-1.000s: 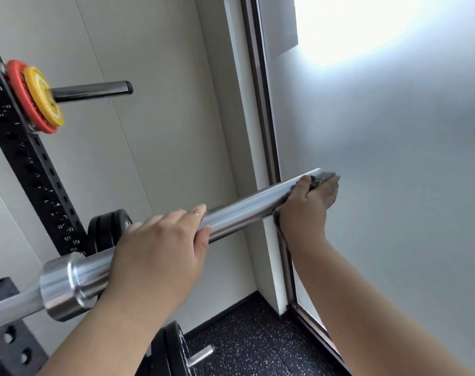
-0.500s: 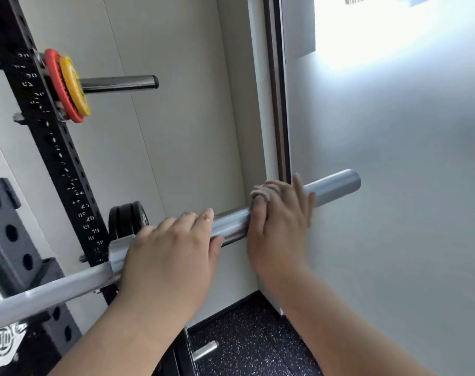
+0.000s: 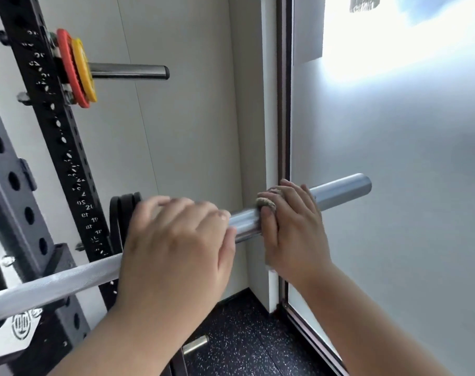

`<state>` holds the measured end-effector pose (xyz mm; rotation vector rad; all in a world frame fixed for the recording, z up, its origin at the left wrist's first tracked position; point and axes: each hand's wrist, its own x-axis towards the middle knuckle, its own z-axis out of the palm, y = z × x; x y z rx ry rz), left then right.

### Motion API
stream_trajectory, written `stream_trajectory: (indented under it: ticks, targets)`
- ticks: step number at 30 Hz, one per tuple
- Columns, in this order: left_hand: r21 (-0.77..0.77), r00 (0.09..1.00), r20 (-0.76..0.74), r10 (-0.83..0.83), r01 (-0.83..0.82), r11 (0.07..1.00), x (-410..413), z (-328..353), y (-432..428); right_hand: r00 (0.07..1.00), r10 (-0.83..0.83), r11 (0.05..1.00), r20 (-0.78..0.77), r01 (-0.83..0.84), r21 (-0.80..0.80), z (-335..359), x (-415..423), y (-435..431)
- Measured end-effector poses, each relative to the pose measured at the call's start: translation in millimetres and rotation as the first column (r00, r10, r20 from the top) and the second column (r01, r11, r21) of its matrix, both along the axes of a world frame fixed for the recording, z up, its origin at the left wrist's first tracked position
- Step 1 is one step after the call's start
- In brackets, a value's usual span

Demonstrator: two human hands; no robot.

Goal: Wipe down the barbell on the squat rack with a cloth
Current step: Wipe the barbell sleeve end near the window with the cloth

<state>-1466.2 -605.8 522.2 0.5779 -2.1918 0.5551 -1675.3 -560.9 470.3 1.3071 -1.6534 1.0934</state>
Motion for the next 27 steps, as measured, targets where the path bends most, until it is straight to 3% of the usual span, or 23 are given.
stream_trajectory:
  ticks: [2, 6, 10, 13, 17, 19, 24, 26, 27]
  targets:
    - [0.063, 0.993, 0.031, 0.112, -0.114, 0.992, 5, 6, -11, 0.997, -0.075, 0.994, 0.002, 0.075, 0.074, 6, -21, 9]
    - [0.168, 0.962, 0.191, 0.197, -0.229, 0.959, 13, -4, -20, 0.947, -0.218, 0.972, 0.236, 0.189, 0.140, 20, -31, 7]
    - [0.138, 0.965, 0.199, 0.170, -0.200, 0.970, 21, -7, -16, 0.998, -0.023, 0.999, 0.059, 0.020, 0.045, -3, 36, -11]
    - [0.110, 0.984, 0.142, 0.106, -0.122, 0.986, 28, -7, -17, 0.995, 0.056, 0.994, -0.080, -0.048, 0.097, 1, 34, -5]
    - [0.154, 0.989, 0.116, 0.093, -0.110, 0.982, 43, -6, -23, 0.980, -0.136, 0.986, 0.142, 0.120, 0.112, 11, 5, 0]
    - [0.181, 0.982, 0.109, 0.154, -0.172, 0.968, 47, -6, -26, 0.972, -0.135, 0.990, 0.195, 0.123, 0.071, 9, 25, -7]
    - [0.204, 0.975, 0.096, 0.200, -0.216, 0.955, 57, -12, -21, 0.991, 0.115, 0.990, -0.068, -0.109, 0.089, -5, 92, -18]
    - [0.182, 0.978, 0.069, 0.198, -0.207, 0.961, 64, -12, -17, 0.989, 0.066, 0.990, -0.129, -0.049, 0.130, -2, 75, -15]
    - [0.165, 0.980, 0.044, 0.193, -0.197, 0.966, 69, -12, -16, 0.996, 0.012, 0.992, -0.090, 0.000, 0.128, 1, 62, -12]
